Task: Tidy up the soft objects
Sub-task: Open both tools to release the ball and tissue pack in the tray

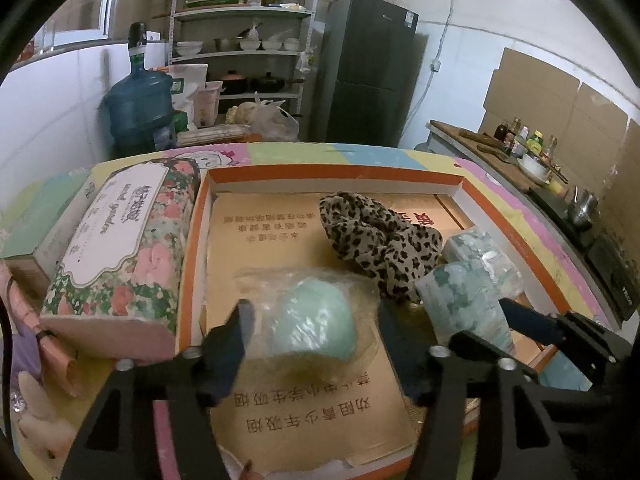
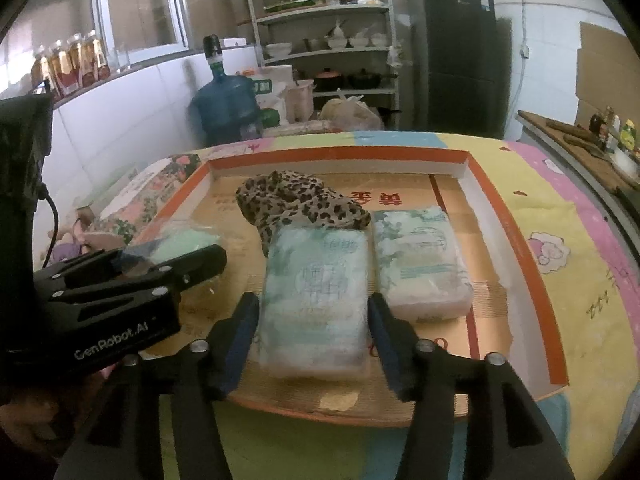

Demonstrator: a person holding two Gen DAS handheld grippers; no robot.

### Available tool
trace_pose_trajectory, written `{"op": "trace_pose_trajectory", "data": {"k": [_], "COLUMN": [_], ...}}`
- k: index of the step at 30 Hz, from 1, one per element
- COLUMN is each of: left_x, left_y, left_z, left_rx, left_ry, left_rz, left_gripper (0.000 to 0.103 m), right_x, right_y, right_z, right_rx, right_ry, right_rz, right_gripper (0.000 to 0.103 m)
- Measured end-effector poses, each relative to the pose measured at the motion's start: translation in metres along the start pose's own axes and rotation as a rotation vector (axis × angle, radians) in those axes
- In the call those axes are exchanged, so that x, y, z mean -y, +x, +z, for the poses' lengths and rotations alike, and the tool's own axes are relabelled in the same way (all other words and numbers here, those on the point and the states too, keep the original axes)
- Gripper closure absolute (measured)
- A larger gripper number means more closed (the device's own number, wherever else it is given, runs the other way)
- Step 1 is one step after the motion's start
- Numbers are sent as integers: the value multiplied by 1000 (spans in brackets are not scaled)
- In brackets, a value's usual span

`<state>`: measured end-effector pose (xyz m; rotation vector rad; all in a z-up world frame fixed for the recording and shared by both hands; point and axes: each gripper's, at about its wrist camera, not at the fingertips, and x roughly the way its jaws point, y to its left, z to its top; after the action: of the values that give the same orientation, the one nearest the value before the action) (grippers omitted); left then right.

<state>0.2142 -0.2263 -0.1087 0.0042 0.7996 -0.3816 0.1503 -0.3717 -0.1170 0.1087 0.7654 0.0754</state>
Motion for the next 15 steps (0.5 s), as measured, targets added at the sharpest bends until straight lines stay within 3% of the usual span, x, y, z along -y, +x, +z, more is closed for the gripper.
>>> {"op": "trace_pose_trajectory", "data": {"k": [3, 8, 11, 15], "left_x": [0, 6, 7, 3], "left_y": [-5, -18, -20, -33], "left_z": [-1, -3, -6, -13], "left_rx": [21, 61, 34, 59], "left_ry": [-5, 62, 82, 55], "left_rz": [-5, 21, 7, -38], "left_gripper": [30, 27, 27, 28], "right_x": [2, 1, 1, -2], "right_y": [-6, -22, -35, -50], "right_z": [-1, -4, -6, -10], "right_rx": [7, 46, 76, 107], "right_ry": [-1, 1, 16, 40], "right_rz": [-12, -31, -54, -108], "right_gripper": [35, 35, 35, 34]}}
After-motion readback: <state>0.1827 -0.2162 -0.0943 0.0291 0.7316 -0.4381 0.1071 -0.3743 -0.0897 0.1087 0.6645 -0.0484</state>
